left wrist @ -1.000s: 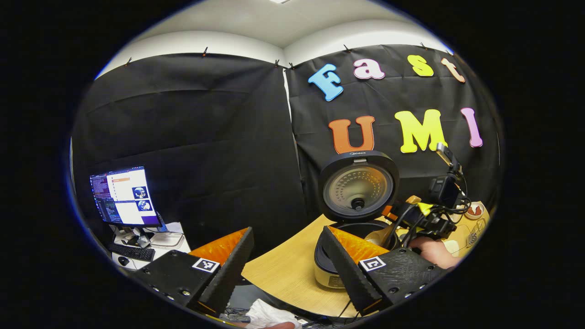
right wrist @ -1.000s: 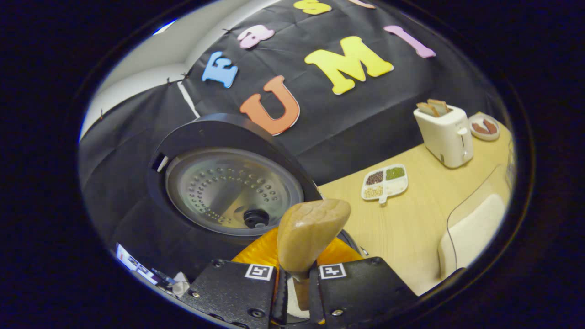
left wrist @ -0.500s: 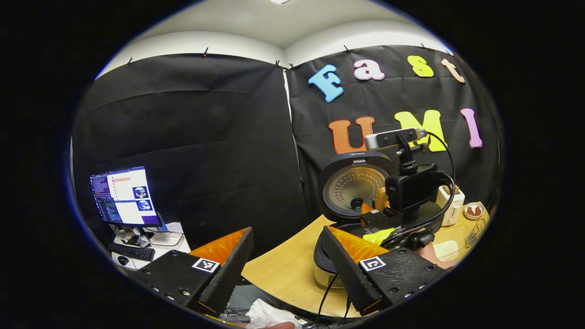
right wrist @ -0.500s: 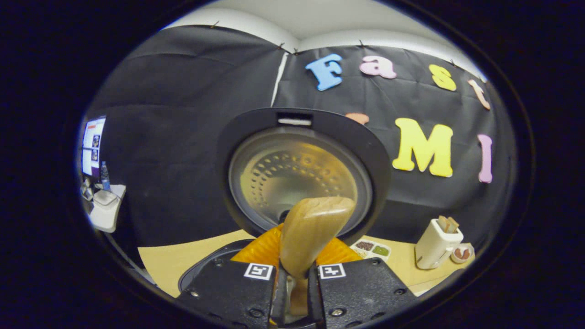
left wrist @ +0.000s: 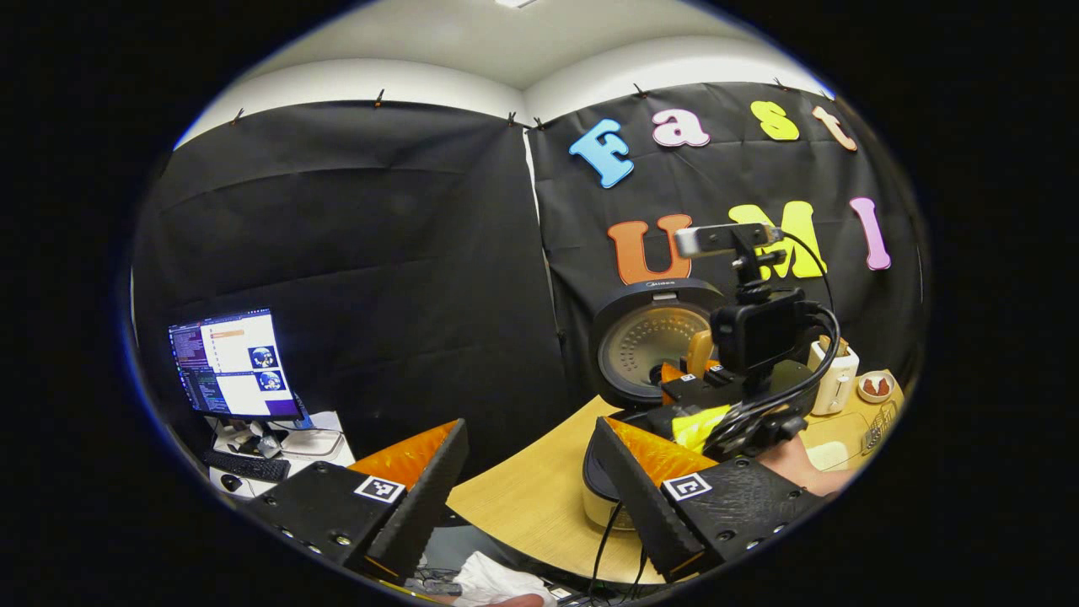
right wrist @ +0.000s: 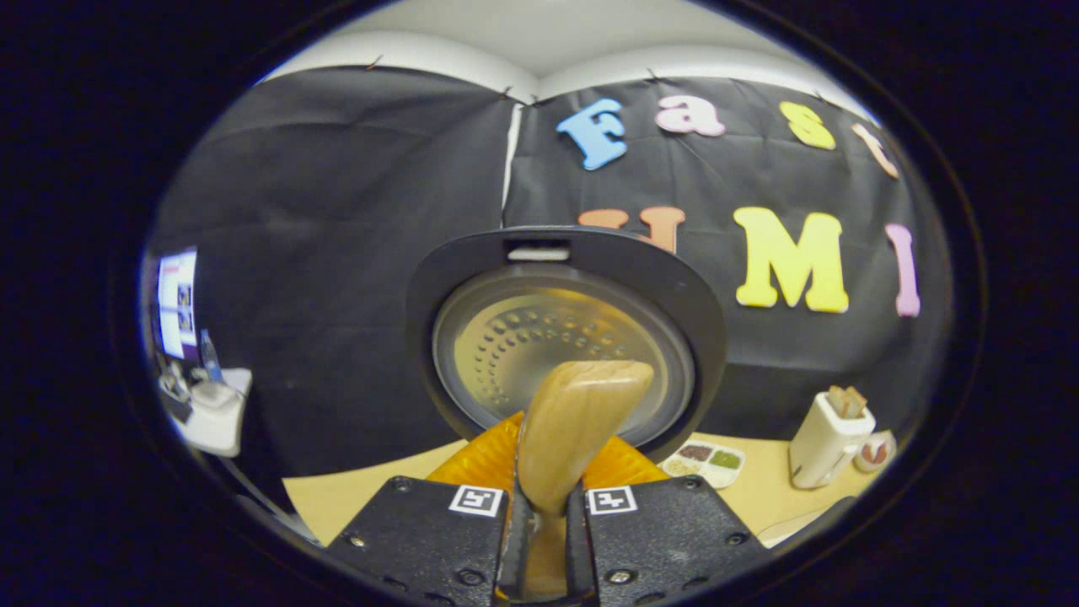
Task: Close the left gripper, press the button to open the rice cooker; take a wooden spoon from the chopstick holder with the right hand, scoop a spoonful of rice and pour it into the rice cooker, then put the wooden spoon back into the chopstick holder.
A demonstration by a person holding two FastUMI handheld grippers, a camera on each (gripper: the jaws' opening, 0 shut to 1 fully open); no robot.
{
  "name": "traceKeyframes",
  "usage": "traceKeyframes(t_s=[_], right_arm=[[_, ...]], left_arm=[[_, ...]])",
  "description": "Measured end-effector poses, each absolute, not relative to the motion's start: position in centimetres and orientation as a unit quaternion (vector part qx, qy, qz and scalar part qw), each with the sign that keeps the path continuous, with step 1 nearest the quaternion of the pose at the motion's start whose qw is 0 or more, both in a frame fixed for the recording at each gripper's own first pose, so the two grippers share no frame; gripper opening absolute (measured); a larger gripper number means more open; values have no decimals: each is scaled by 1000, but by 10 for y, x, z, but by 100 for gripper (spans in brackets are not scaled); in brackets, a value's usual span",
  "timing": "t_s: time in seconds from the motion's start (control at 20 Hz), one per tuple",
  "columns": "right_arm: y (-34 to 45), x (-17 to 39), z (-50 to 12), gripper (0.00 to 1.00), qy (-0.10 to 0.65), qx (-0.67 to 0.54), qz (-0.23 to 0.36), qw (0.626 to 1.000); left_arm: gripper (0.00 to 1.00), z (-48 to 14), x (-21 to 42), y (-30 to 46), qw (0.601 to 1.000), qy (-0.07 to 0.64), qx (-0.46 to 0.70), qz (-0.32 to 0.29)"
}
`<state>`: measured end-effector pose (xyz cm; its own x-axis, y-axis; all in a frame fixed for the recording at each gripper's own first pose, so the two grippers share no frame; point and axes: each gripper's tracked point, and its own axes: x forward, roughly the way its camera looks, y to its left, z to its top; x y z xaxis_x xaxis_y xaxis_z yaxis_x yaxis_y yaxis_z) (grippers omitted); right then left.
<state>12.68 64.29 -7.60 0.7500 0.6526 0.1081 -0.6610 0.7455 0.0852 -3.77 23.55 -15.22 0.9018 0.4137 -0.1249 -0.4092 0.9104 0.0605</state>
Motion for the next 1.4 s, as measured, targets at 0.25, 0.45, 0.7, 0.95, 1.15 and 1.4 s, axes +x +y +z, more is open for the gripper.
traceKeyframes(t_s=[0.25,0.45,0.7,0.95,1.15,1.4], right_arm=[[596,138,-52,23,47,288,362,886],[533,160,-43,27,99,452,332,822],[419,190,-27,23,73,515,286,804],[268,213,-43,23,31,525,209,824],[150,227,-71,23,-1,496,127,859],[64,244,-118,23,-1,458,59,887]], left_arm=[[96,-147,-34,230,977,67,18,204],[95,-138,-26,216,980,61,27,188],[96,-127,-14,183,986,58,22,156],[95,-121,5,136,992,49,19,116],[95,-118,19,102,995,47,14,89],[96,-115,29,69,996,43,30,68]])
